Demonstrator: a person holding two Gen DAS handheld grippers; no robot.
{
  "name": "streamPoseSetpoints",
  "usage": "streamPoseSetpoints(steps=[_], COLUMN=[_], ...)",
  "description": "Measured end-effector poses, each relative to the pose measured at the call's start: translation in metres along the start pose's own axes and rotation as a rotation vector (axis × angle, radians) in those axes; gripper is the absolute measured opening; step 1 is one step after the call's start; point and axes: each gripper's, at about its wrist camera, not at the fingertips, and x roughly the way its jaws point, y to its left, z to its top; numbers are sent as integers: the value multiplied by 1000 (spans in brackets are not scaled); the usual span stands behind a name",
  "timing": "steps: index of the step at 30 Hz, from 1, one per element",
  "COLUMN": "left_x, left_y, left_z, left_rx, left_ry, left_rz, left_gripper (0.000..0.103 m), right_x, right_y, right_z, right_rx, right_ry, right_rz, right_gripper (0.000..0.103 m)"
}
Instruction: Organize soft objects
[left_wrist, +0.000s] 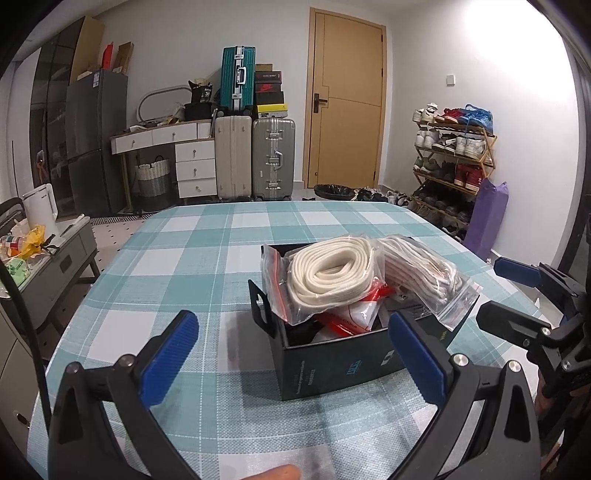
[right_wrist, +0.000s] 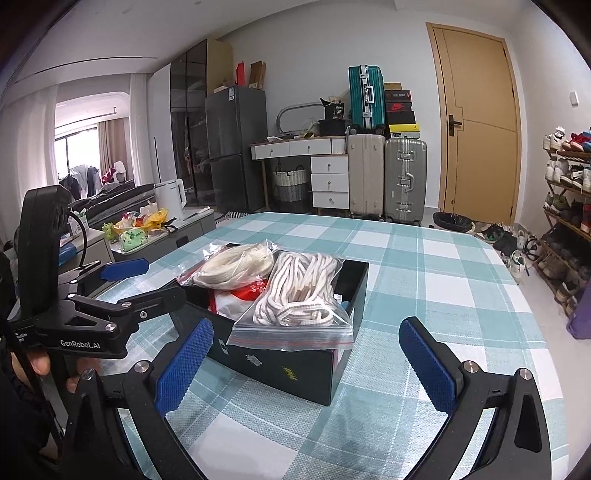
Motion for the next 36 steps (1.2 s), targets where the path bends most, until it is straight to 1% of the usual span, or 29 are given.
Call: streamPoseSetpoints(steps=[13, 36], left_x=[3, -1], left_y=[1, -1], left_z=[1, 3], left_rx=[-6, -18], left_ry=[21, 4], left_rz=[-3, -6], left_gripper=[103, 103], right_x=[-8, -10], right_y=[3, 3], right_z=[-1, -1], right_rx=[-12, -13], right_ry=[-48, -51], right_rz=[5, 3], right_gripper=[102, 102])
